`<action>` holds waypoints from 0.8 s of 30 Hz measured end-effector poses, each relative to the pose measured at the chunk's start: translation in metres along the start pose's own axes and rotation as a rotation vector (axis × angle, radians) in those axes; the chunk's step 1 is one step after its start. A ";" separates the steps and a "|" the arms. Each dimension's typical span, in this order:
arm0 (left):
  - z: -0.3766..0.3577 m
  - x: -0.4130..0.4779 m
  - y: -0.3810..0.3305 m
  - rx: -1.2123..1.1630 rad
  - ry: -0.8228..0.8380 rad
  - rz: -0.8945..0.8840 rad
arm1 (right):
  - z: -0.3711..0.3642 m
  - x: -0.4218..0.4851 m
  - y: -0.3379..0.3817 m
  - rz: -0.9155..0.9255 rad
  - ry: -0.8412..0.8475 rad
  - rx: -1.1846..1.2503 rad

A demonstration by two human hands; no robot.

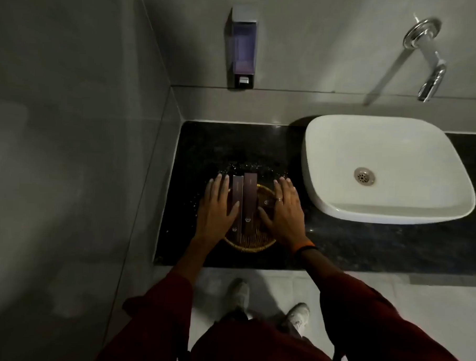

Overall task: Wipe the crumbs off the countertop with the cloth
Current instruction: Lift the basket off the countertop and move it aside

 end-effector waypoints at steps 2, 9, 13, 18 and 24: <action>-0.008 -0.008 0.005 -0.069 0.062 0.081 | -0.009 -0.008 -0.004 -0.101 0.051 0.068; -0.028 -0.026 0.016 -0.173 0.156 0.164 | -0.024 -0.028 -0.017 -0.222 0.186 0.110; -0.025 -0.033 0.004 -0.255 0.059 0.168 | -0.016 -0.040 -0.033 -0.310 0.130 0.160; -0.040 -0.065 -0.039 -0.390 -0.026 0.250 | 0.012 -0.089 -0.069 -0.434 -0.004 0.274; -0.072 -0.103 -0.116 -0.554 -0.003 0.298 | 0.051 -0.151 -0.131 -0.508 -0.186 0.314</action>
Point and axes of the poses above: each hand's wrist, its own x-axis towards the middle knuckle, its own z-axis out of the back of the hand, y = z × x, the point moved 5 cm from there along x, towards the middle knuckle, and after that the axes turned 10 degrees about -y, right-handed, at the moved point
